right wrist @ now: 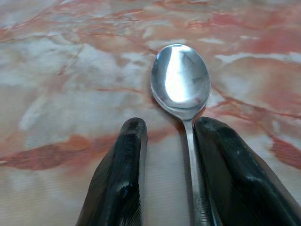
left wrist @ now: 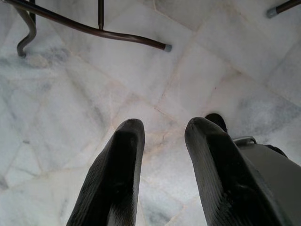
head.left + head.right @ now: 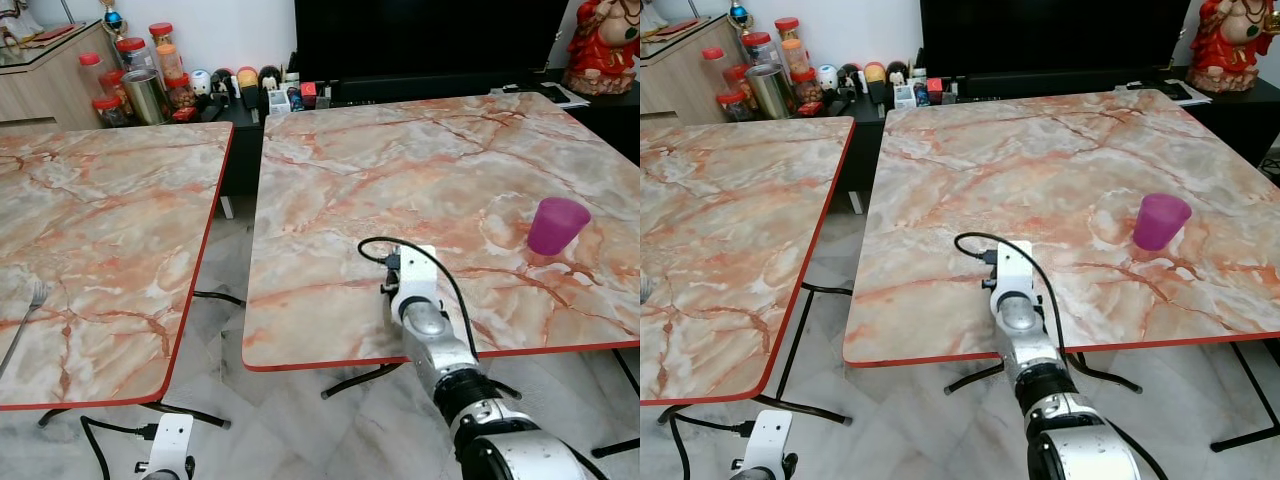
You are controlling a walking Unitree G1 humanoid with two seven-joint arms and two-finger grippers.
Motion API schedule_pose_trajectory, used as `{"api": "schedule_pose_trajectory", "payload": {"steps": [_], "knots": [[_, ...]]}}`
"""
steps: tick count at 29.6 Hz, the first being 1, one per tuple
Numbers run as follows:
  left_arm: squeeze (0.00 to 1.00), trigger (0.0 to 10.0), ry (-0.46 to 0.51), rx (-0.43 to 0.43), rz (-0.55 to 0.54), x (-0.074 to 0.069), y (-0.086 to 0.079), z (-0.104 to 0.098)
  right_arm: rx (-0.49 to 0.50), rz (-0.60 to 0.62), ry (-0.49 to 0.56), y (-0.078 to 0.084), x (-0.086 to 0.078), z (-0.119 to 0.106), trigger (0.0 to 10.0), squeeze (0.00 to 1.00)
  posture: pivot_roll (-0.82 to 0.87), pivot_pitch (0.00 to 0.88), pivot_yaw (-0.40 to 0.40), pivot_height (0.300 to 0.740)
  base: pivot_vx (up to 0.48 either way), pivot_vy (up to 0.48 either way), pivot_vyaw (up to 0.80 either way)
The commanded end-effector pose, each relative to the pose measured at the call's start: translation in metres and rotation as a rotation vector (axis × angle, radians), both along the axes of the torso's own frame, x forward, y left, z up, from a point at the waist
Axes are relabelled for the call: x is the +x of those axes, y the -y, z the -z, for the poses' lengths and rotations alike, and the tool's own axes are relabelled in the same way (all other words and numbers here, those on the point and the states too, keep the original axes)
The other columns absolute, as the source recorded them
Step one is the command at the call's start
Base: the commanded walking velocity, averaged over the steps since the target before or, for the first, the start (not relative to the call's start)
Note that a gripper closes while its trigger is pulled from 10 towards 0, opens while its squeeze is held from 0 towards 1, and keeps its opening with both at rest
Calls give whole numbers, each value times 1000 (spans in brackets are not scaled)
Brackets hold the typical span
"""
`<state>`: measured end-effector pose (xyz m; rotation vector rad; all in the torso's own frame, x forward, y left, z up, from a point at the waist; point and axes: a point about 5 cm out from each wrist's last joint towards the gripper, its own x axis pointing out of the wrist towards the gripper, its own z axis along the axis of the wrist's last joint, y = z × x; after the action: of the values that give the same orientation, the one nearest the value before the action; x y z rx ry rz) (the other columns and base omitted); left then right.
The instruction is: Setting the table
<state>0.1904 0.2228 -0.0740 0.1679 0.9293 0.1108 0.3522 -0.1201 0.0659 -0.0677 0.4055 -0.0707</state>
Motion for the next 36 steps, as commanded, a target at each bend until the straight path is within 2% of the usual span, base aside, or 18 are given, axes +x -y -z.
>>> {"api": "schedule_pose_trajectory", "payload": {"steps": [1,5,17,36], "knots": [[0,10000,-23,3,4,-4,-2,2,19,5,-15,-3,-2,3,10000,0,-29,29,53,736,0,0,0],[0,10000,-24,-12,7,-3,0,2,9,12,-17,-4,-3,4,10000,0,-28,28,49,736,0,0,0],[0,10000,-27,-38,15,-4,4,3,-12,95,9,10,-1,0,10000,0,-28,28,48,736,0,0,0],[0,10000,-42,-51,22,-5,5,4,-22,84,-17,7,-4,4,10000,0,-29,24,49,736,0,0,0]]}}
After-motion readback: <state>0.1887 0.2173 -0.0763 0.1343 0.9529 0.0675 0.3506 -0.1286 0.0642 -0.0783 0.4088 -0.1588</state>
